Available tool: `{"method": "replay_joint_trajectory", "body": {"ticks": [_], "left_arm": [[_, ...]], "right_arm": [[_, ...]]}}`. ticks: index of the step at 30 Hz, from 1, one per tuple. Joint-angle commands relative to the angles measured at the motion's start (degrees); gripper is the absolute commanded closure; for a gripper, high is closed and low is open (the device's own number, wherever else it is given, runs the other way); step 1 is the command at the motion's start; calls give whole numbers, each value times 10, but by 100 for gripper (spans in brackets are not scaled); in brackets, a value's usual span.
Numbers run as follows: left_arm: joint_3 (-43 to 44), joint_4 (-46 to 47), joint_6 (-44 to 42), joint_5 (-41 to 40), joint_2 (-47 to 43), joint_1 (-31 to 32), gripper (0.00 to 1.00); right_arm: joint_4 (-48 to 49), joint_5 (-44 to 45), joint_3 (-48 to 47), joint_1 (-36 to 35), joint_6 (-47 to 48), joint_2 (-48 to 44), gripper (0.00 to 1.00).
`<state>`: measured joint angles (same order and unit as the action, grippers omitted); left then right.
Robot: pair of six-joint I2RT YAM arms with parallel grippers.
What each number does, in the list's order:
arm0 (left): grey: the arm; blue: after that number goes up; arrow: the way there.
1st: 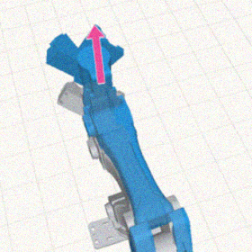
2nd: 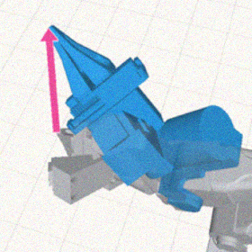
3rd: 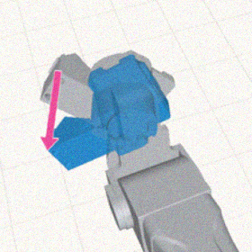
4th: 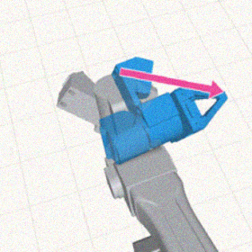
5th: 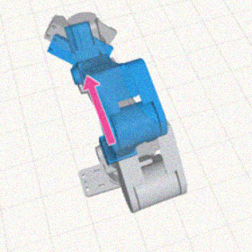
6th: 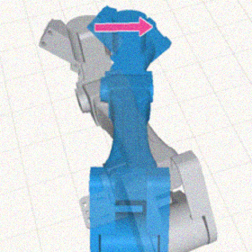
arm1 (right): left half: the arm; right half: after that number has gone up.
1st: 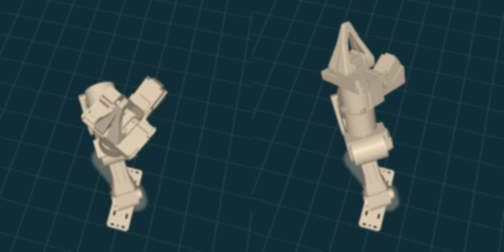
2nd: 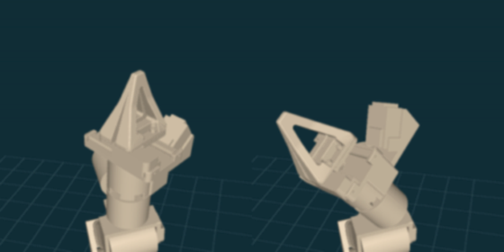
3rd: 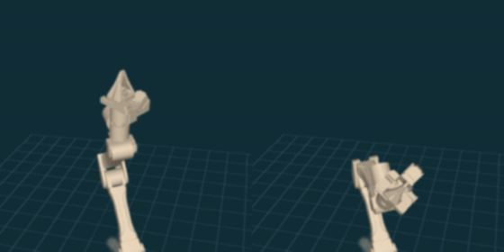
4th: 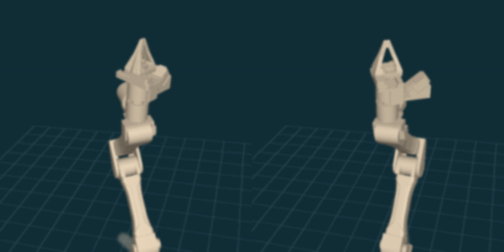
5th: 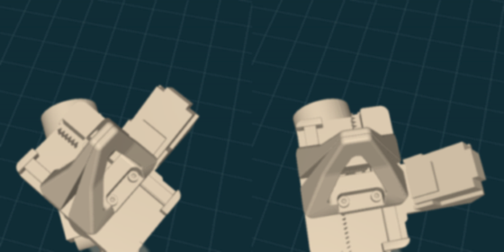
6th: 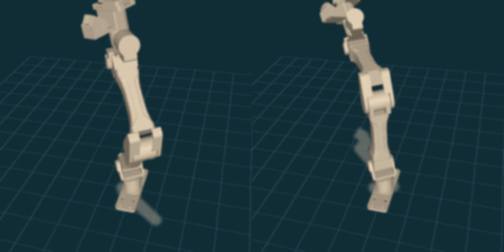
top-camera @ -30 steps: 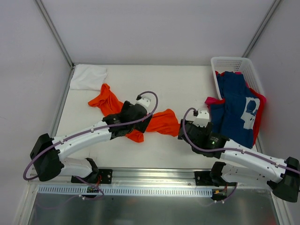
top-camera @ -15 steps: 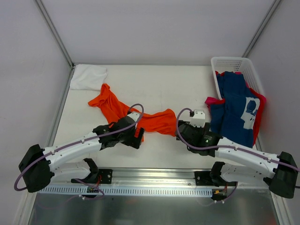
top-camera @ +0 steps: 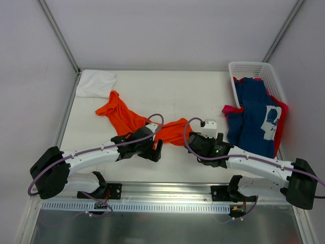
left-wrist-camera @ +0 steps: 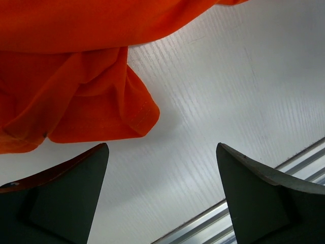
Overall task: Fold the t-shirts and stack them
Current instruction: Flatten the tshirt out
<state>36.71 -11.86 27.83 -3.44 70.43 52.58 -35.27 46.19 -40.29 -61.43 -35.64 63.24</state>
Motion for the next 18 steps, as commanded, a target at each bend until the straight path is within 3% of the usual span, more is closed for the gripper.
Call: {"method": "replay_joint_trajectory", "body": {"ticks": [1,18], "left_arm": [[-10,49,17,-9,18,7,12],[0,116,20,-78,123,7,29]], "right_arm": [[3,17,-7,-2,-17,-19,1],[20,15,12,-3,-18,-17,0]]}}
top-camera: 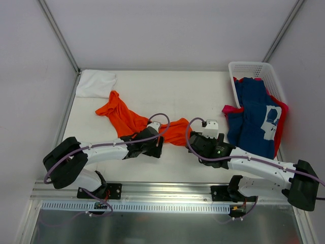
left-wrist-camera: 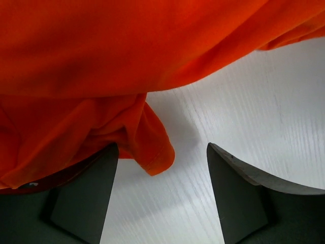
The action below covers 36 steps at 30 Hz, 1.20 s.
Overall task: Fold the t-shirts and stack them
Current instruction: Flatten the tshirt out
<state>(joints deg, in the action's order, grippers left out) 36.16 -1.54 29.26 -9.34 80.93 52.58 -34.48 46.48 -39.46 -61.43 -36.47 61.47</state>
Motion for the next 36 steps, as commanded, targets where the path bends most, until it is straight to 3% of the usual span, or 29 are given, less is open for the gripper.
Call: {"method": "replay_joint_trajectory", "body": {"ticks": [1,4,8,9,11,15,19,24,26,29,32,36], "left_arm": [[7,13,5,-22,20,7,31],[10,14,5,-34,24,7,42],[24,-6,11,-61,38,7,64],[36,-16,11,-66,42,7,84],[44,-39,16,-80,54,7,100],[63,-71,15,-96,42,10,100],[147,-180,-24,-140,-53,28,100],[410,-347,-115,-217,-133,34,100],[543,-385,-168,-251,-121,34,100],[674,-442,-236,-317,-73,34,100],[711,-450,-278,-348,-51,34,100],[695,-447,-286,-357,-48,28,100]], "right_arm": [[17,12,4,-2,-11,3,0],[26,8,4,-2,-8,9,1],[31,5,4,-3,-7,27,1],[31,4,3,-3,-7,29,1],[31,4,3,-3,-8,32,1],[35,4,8,-3,-10,31,0],[37,-2,6,-3,-8,31,0],[50,-12,3,-6,-6,36,1],[50,-13,-3,-9,-6,39,1],[51,-13,-13,-18,-10,49,1],[45,-7,-23,-31,-15,61,1],[28,1,-28,-44,-28,73,1]]}}
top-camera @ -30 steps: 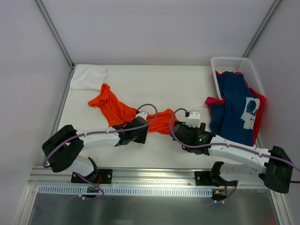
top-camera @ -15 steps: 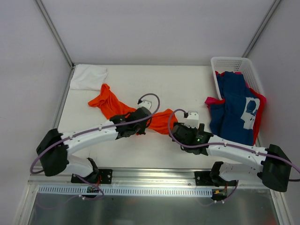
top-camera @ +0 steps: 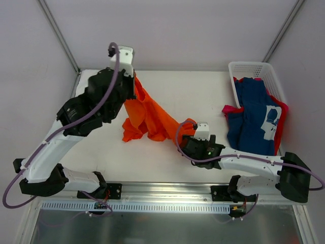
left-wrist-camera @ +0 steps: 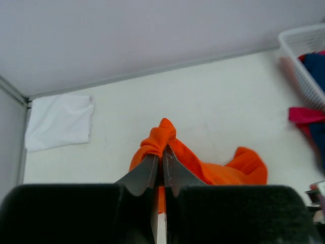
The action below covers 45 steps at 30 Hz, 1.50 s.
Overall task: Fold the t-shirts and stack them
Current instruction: Flatten the tshirt out
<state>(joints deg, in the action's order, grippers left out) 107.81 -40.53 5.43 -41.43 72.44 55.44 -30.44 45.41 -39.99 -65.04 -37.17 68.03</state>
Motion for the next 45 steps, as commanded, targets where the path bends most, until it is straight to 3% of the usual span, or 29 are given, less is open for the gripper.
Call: {"method": "replay_joint_trajectory", "body": {"ticks": [1,14,20,26,45], "left_arm": [[-27,-56,-46,-34,36,-2,100],[-102,-15,-62,-15,39,-17,100],[-131,-1,-58,-6,25,-23,100],[-172,18,-60,-8,2,-24,100],[-212,41,-72,-12,-10,-24,99]], "right_arm": [[-15,12,-23,-9,-24,9,1],[8,-1,-57,-39,-25,27,1],[58,-39,-109,-85,-29,139,1],[143,-101,-85,-83,-27,204,0],[145,-74,-12,-24,-24,189,1]]}}
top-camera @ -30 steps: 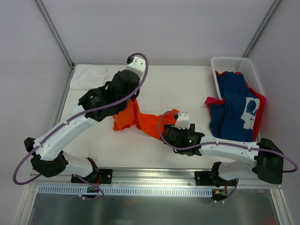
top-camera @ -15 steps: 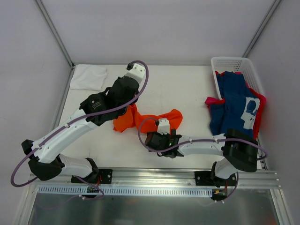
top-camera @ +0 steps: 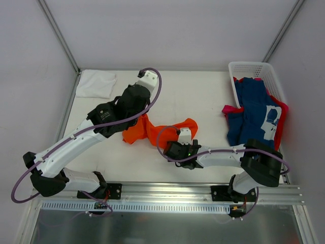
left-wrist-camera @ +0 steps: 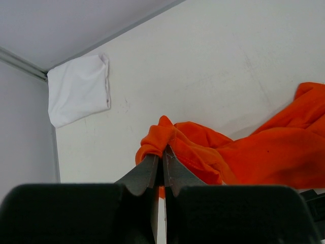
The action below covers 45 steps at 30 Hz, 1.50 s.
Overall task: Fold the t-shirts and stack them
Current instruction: Flatten the tshirt out
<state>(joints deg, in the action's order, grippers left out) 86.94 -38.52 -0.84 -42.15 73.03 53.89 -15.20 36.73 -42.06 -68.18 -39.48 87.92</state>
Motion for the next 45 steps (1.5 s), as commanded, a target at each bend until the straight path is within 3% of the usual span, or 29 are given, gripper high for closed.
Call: {"method": "replay_joint_trajectory", "body": {"ticks": [1,3,6,10,13,15,26,30,36,45], "left_arm": [[-5,20,-9,-6,-16,-8,99],[-6,21,-10,-7,-15,-8,99],[-9,23,-10,-6,-17,-8,99],[-12,23,-9,-5,-18,-8,99],[-12,23,-8,-5,-18,-8,99],[-13,25,-10,-4,-17,-8,99],[-22,29,-22,-21,-6,-8,100],[-15,31,-17,-25,-25,-2,100],[28,25,-31,-57,-85,58,100],[21,-74,7,70,-215,64,100]], "right_arm": [[-6,14,8,9,0,-8,1],[-5,13,7,9,2,-4,2],[15,0,12,10,11,6,10],[59,-24,19,17,32,21,58],[71,-40,15,22,42,38,78],[73,-49,11,27,42,52,99],[81,-61,3,28,52,55,100],[18,-43,-13,26,60,13,100],[-138,17,-119,24,141,-148,100],[-313,48,-314,-12,270,-359,100]]}}
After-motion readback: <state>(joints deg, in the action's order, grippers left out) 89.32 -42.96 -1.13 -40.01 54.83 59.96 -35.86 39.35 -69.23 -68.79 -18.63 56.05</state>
